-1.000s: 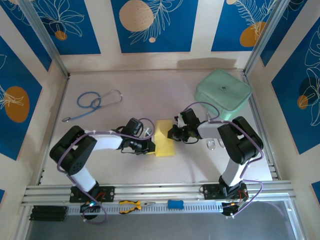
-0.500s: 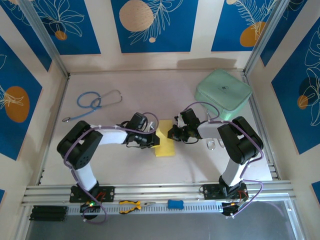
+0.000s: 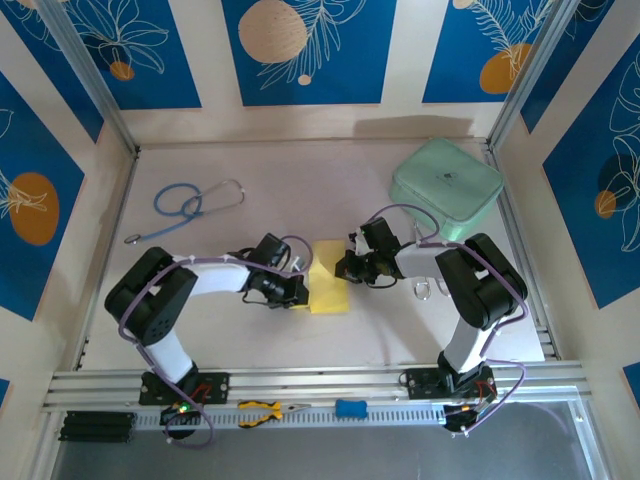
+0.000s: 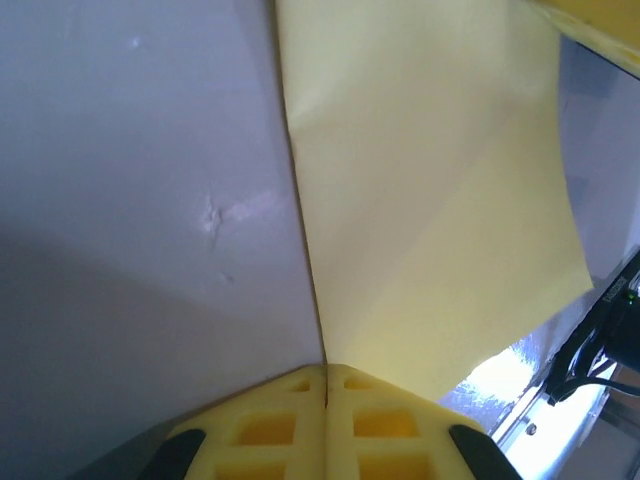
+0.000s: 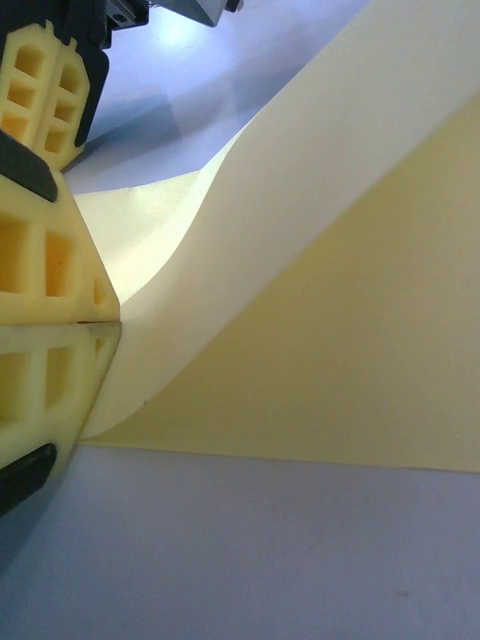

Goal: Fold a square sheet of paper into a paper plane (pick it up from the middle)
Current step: First fold the square sheet of paper in half at the center of the table.

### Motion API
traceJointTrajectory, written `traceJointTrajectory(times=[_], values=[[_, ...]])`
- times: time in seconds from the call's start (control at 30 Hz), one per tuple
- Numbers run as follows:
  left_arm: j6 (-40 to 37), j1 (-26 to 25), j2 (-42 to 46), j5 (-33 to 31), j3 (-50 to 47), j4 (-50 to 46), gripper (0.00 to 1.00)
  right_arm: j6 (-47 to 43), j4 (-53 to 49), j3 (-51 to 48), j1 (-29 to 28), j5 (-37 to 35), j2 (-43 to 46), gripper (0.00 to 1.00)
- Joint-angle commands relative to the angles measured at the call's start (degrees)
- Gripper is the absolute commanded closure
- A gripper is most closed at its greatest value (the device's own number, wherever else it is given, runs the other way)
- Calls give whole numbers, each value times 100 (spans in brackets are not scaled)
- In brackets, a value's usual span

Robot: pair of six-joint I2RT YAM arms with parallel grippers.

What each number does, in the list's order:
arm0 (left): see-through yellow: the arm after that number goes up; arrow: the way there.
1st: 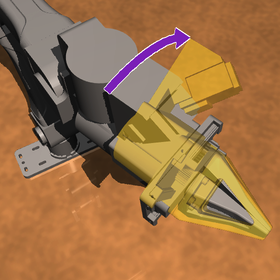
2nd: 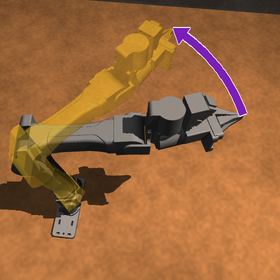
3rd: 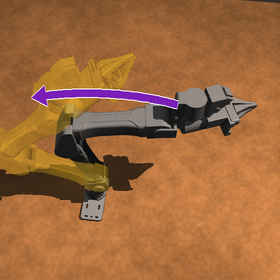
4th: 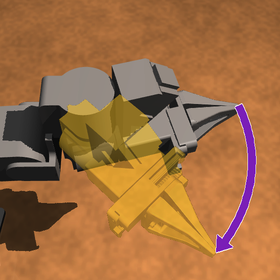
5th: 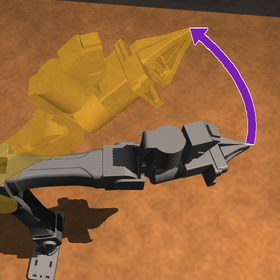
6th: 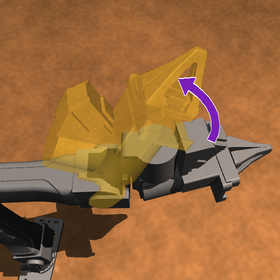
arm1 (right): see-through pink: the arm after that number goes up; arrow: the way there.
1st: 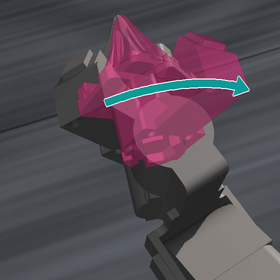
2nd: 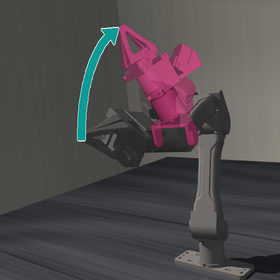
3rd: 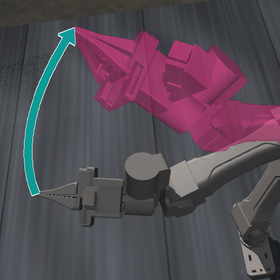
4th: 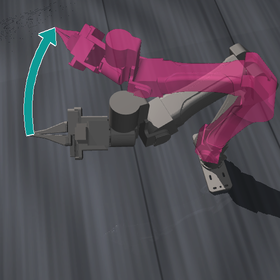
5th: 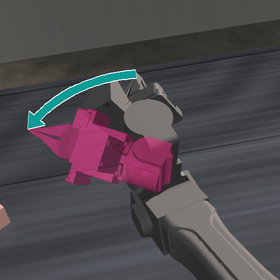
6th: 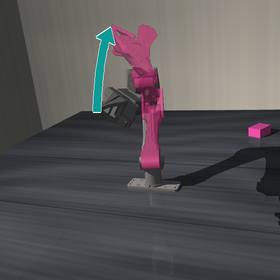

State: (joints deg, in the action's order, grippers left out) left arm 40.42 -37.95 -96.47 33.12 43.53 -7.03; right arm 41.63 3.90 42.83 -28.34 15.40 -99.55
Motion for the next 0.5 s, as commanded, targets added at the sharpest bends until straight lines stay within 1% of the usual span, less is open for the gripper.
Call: traceJointTrajectory(times=[0.0, 0.1, 0.27, 0.47], values=[[139, -32, 392, 110, -54, 153, 95, 21, -657, -254, -23, -432, -95, 100], [388, -28, 383, 238, 26, 542, 95, 22, -671, -257, -25, -434, -89, 100], [753, -48, -98, 651, 63, 1229, 95, 19, -679, -264, -28, -461, -75, 100], [591, -84, -262, 899, -191, 1237, 95, 21, -686, -305, -5, -503, -72, 100]])
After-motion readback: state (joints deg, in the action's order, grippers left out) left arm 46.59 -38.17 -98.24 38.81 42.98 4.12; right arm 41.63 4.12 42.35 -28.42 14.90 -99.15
